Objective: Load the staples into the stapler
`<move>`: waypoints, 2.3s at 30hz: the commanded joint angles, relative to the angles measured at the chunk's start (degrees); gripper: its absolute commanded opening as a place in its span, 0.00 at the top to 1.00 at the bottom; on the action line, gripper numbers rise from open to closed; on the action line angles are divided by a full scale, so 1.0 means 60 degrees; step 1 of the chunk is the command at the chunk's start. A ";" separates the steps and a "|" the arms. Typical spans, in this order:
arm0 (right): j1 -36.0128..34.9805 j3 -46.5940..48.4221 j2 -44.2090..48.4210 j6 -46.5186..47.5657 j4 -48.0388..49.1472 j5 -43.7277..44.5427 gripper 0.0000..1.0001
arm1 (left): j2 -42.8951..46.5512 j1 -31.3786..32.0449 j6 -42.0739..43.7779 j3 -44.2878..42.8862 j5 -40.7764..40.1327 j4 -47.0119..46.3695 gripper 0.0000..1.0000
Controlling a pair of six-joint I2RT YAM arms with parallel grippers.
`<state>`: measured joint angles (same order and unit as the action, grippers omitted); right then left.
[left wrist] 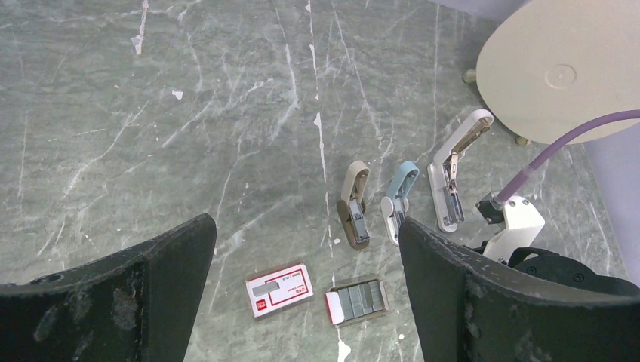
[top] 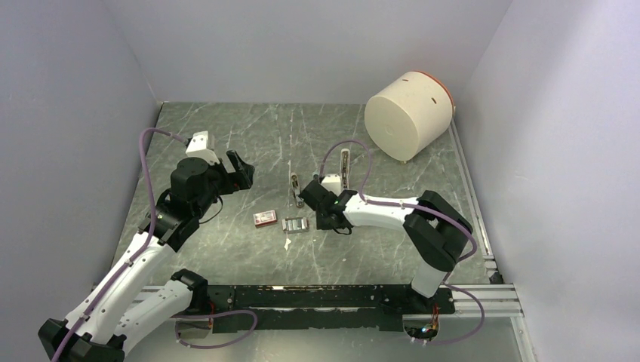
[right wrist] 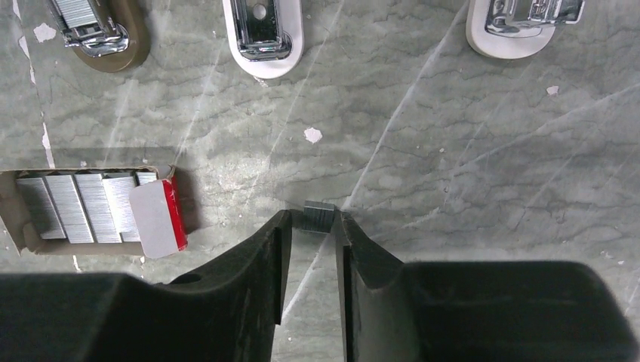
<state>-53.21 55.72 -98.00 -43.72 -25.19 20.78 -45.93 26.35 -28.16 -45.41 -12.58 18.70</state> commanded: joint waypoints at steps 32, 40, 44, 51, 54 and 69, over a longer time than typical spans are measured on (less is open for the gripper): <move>0.0527 0.0454 -0.0264 0.0811 -0.0818 -0.0340 0.79 | 0.0053 -0.0033 -0.0052 0.0068 0.0110 -0.0114 0.05; 0.0437 0.0525 0.0022 0.0629 -0.1268 -0.0463 0.82 | 0.0062 -0.0041 -0.0082 0.0089 0.0138 -0.0134 0.05; 0.0431 0.0563 0.0136 0.0742 -0.1280 -0.0593 0.87 | 0.0038 -0.0040 -0.0082 0.0090 0.0134 -0.0128 0.05; 0.0431 0.0604 0.0322 0.2162 -0.0791 -0.0719 0.71 | 0.0072 -0.0039 -0.0067 0.0083 0.0085 -0.0086 0.05; 0.0431 0.0696 0.0298 0.3523 -0.0672 -0.1135 0.62 | 0.0073 -0.0041 -0.0052 0.0070 0.0073 -0.0070 0.05; 0.0535 0.1304 -0.0580 0.8258 -0.1465 -0.3535 0.57 | 0.0061 -0.0037 -0.0023 0.0053 0.0030 -0.0067 0.05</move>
<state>-50.30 62.59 -100.03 -2.68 -32.27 3.29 -45.91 26.35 -28.34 -45.23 -12.58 18.72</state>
